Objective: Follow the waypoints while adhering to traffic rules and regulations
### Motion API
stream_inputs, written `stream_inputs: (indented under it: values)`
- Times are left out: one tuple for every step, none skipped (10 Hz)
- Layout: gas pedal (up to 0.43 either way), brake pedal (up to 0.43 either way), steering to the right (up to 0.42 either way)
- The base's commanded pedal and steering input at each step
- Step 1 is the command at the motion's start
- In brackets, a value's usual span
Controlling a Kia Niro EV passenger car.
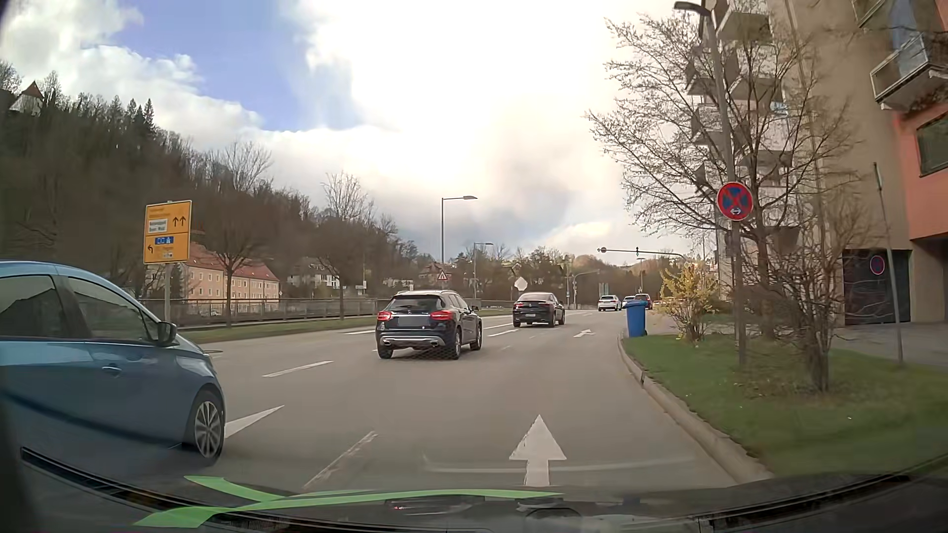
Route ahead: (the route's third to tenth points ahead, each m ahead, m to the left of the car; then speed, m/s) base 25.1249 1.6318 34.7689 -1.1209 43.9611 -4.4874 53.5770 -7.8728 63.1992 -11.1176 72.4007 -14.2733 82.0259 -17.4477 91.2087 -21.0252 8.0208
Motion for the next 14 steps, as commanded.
stream_inputs:
  values:
    - [0.039,0.000,0.042]
    - [0.000,0.000,0.042]
    - [0.000,0.000,0.043]
    - [0.000,0.000,0.041]
    - [0.000,0.000,0.038]
    - [0.000,0.000,0.037]
    - [0.000,0.000,0.037]
    - [0.000,0.000,0.037]
    - [0.000,0.000,0.038]
    - [0.000,0.000,0.038]
    - [0.000,0.000,0.038]
    - [0.000,0.000,0.040]
    - [0.000,0.000,0.042]
    - [0.000,0.000,0.043]
